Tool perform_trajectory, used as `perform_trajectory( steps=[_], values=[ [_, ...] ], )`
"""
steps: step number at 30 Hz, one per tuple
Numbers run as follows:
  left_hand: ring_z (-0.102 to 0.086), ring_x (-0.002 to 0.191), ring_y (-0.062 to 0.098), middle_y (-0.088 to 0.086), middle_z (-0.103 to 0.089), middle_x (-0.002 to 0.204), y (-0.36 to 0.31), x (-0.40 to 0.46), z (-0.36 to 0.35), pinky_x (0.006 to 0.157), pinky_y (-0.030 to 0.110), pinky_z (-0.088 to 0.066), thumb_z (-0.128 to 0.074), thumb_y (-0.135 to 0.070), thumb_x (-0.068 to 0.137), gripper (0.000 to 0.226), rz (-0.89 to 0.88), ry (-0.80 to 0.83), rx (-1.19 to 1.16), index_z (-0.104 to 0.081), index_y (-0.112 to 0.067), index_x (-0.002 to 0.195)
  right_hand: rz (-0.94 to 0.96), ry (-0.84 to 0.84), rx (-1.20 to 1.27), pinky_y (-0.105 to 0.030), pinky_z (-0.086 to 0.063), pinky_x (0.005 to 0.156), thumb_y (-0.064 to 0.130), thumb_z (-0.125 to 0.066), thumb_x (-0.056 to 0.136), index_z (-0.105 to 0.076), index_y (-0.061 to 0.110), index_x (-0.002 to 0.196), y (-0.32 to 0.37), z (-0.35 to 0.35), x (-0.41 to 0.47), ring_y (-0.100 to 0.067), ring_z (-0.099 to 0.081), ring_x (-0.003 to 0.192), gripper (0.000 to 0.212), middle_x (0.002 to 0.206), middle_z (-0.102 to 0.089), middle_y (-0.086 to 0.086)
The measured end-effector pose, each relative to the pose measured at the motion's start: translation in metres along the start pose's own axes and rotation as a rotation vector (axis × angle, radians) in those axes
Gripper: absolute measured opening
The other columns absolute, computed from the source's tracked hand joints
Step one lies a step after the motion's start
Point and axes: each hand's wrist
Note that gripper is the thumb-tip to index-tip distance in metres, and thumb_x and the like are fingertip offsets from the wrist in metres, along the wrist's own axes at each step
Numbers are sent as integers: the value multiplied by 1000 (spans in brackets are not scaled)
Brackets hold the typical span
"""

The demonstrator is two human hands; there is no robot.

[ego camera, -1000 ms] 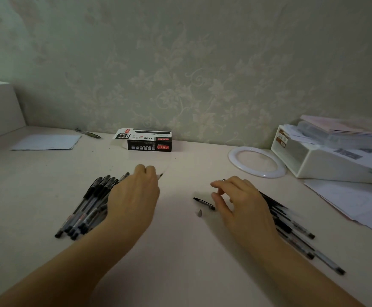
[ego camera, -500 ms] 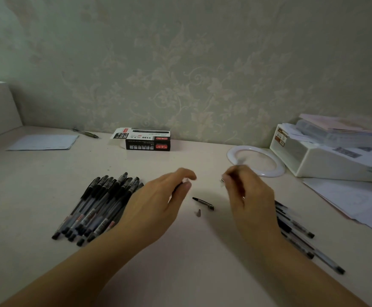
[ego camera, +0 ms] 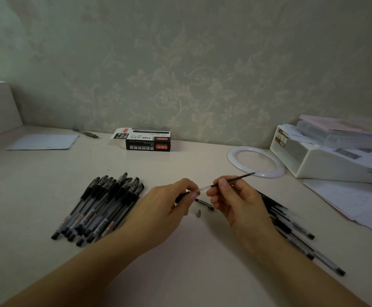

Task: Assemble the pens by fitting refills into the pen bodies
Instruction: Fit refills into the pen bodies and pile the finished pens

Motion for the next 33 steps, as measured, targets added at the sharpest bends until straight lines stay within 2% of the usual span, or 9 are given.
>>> perform_trajectory(
  steps=[4, 7, 9, 12, 15, 17, 19, 23, 33],
  values=[
    [-59, 63, 7, -15, -61, 69, -1, -1, -2, 59, 27, -48, -43, -39, 98, 15, -31, 9, -55, -54, -30, 103, 59, 119, -236, -18, -51, 61, 19, -61, 93, -70, 12, 94, 0, -6, -4, -11, -62, 62, 12, 75, -71, -7],
    [-55, 59, 4, -13, -61, 70, 0, -1, -3, 53, 14, -38, -44, -34, 97, 17, -24, -1, -116, -46, -25, 111, 140, 172, -525, -17, -48, 58, 47, -66, 82, -66, 29, 99, 4, -9, -7, -3, -60, 60, 25, 73, -67, 2],
    [-53, 56, 5, -10, -61, 71, 1, 0, -2, 52, 13, -38, -43, -34, 98, 19, -7, -19, -150, -41, -28, 116, 177, 123, -731, -15, -46, 58, 57, -68, 78, -63, 35, 96, 5, -4, -7, 0, -57, 60, 29, 75, -65, 9],
    [-51, 56, 9, -9, -58, 71, 4, 0, 0, 52, 17, -38, -43, -34, 99, 19, -15, -46, -136, -40, -34, 118, 288, 131, -1061, -12, -41, 61, 47, -74, 78, -69, 33, 91, 3, 3, -6, -1, -54, 71, 19, 78, -61, 12],
    [-54, 60, 11, -9, -57, 72, 3, -1, 0, 55, 26, -43, -42, -34, 99, 19, -17, -19, -111, -40, -38, 118, 330, 218, -1157, -10, -36, 62, 35, -76, 80, -74, 28, 86, -2, 2, -6, 2, -51, 74, 10, 79, -58, 11],
    [-55, 62, 10, -9, -57, 70, 4, -1, 0, 54, 23, -43, -41, -34, 99, 18, -19, -7, -91, -43, -39, 116, 336, 219, -1146, -10, -36, 63, 26, -74, 83, -73, 25, 82, -4, 1, -5, 1, -53, 73, 2, 77, -60, 10],
    [-53, 61, 8, -9, -57, 68, 5, -1, 0, 52, 19, -40, -41, -34, 99, 15, -27, -6, -60, -47, -37, 112, 304, 118, -990, -11, -43, 66, 23, -72, 85, -72, 24, 81, -3, 3, -5, -3, -60, 73, 5, 75, -66, 10],
    [-55, 66, 11, -9, -54, 69, 5, -2, 1, 59, 35, -47, -40, -38, 99, 11, -8, 40, -24, -48, -39, 106, 181, -79, -506, -13, -50, 60, 18, -71, 87, -72, 23, 81, 5, 6, 0, -3, -62, 60, 8, 72, -72, 3],
    [-59, 67, 8, -11, -61, 71, 3, -1, 1, 60, 33, -49, -45, -40, 97, 8, -11, 90, -34, -47, -39, 105, 122, 138, -471, -17, -54, 71, 6, -72, 85, -74, 19, 92, 1, 4, -1, -11, -70, 73, 15, 84, -75, 2]
  ],
)
Point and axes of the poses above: each hand's wrist, its own x-axis towards the middle knuckle, its own z-axis out of the back of the hand, y = z × x
